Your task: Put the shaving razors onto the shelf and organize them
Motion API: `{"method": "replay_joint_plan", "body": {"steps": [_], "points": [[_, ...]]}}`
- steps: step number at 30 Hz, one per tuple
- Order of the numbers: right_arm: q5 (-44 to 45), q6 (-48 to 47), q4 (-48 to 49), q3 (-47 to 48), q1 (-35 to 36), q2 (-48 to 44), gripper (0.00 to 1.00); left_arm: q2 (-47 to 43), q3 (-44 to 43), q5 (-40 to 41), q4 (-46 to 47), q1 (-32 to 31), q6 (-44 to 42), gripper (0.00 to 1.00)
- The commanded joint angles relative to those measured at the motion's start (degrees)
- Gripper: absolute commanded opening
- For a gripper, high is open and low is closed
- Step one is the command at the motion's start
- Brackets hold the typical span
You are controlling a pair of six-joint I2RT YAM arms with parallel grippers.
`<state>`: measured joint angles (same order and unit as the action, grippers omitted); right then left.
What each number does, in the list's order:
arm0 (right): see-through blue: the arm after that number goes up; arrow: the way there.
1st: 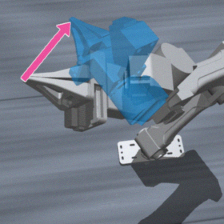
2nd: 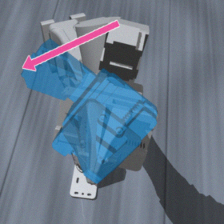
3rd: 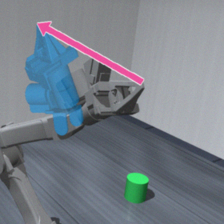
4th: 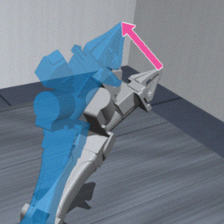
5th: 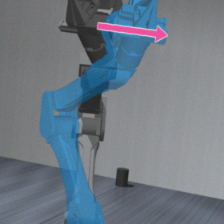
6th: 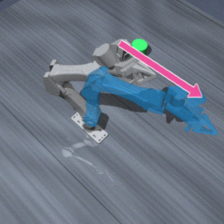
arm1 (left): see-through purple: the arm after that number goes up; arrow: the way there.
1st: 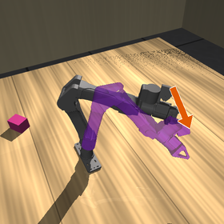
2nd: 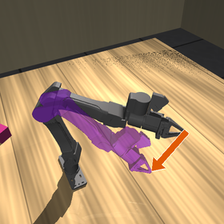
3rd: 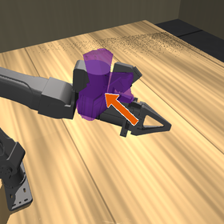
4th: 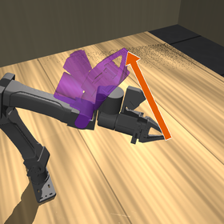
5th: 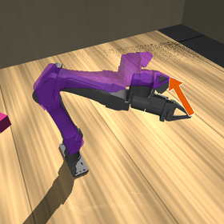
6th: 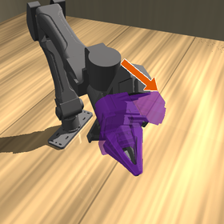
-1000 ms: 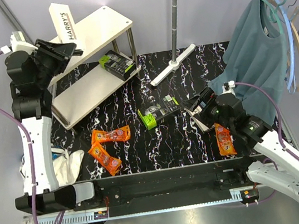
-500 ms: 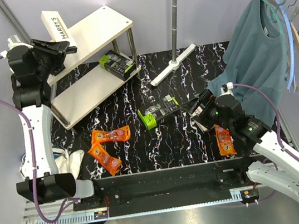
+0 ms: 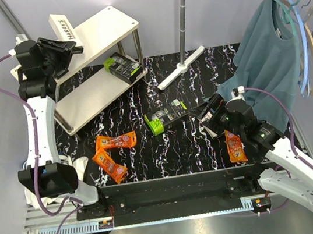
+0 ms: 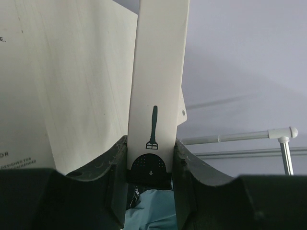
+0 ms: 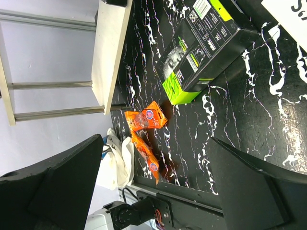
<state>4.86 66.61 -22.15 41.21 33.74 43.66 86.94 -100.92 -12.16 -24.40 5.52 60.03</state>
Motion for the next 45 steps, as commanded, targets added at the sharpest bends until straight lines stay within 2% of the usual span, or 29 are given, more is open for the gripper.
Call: {"method": "replay_joint_plan", "body": {"steps": [1, 5, 13, 18, 30, 36, 41, 45], "points": [[-0.4, -1.4, 1.4, 0.0, -0.2, -0.7, 1.00, 2.4, -5.1, 0.6, 4.0, -1.2, -1.1, 0.24], [-0.5, -1.5, 1.2, 0.1, -0.2, -0.8, 1.00, 4.7, -8.3, 1.5, 3.2, -2.4, -1.6, 0.26], [-0.5, -1.7, 1.0, 0.0, -0.1, -0.9, 1.00, 6.0, -8.3, 3.7, 2.9, -3.5, -2.5, 0.30], [-0.6, -1.8, 1.1, -0.1, -0.1, -1.1, 1.00, 7.6, -8.6, 5.0, 2.8, -4.7, -2.4, 0.38], [-0.6, -2.4, 0.4, -0.1, -0.2, -1.7, 1.00, 11.0, -10.6, 7.8, 2.4, -6.8, -1.5, 0.48], [-0.6, -2.6, 0.4, -0.1, -0.2, -1.9, 1.00, 10.4, -9.2, 7.5, 2.4, -7.6, -1.9, 0.61], [-0.5, -2.6, 0.3, 0.0, -0.2, -2.0, 1.00, 9.2, -9.3, 8.6, -0.3, -8.0, -2.7, 0.86], [-0.1, -2.6, 0.3, -0.2, -0.1, -2.2, 1.00, 10.1, -13.2, 7.1, -2.3, -8.3, -6.7, 0.91]]}}
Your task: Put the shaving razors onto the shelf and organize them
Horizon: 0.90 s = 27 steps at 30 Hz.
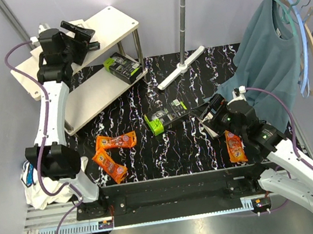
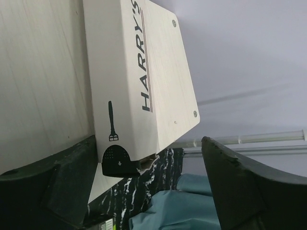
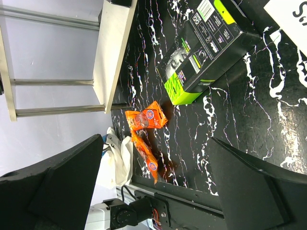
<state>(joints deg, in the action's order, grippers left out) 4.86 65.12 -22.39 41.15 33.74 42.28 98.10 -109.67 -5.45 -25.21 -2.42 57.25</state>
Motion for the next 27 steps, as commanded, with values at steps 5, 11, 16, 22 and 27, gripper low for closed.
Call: {"method": "replay_joint_plan", "body": {"steps": [5, 11, 16, 22, 27], "points": [[-0.5, -1.1, 0.9, 0.2, -0.1, -0.4, 1.00, -1.7, -4.5, -0.7, -3.9, -1.7, -7.9, 0.95], [-0.2, -1.1, 0.9, 0.1, -0.2, -0.7, 1.00, -5.1, -1.7, -1.0, -3.4, -2.4, -12.1, 0.97], [-0.3, -1.1, 0.9, 0.4, -0.2, -0.4, 1.00, -8.5, -1.6, 3.7, -6.3, -2.2, -13.0, 0.97], [-0.5, -1.7, 0.9, 0.5, -0.1, -0.4, 1.00, -12.6, -5.5, 2.4, -5.6, -2.2, -15.6, 0.97], [-0.3, -2.1, 0.0, 0.9, -0.1, -0.3, 1.00, -16.3, -8.0, -3.2, -5.0, -2.2, -18.9, 0.99]]}}
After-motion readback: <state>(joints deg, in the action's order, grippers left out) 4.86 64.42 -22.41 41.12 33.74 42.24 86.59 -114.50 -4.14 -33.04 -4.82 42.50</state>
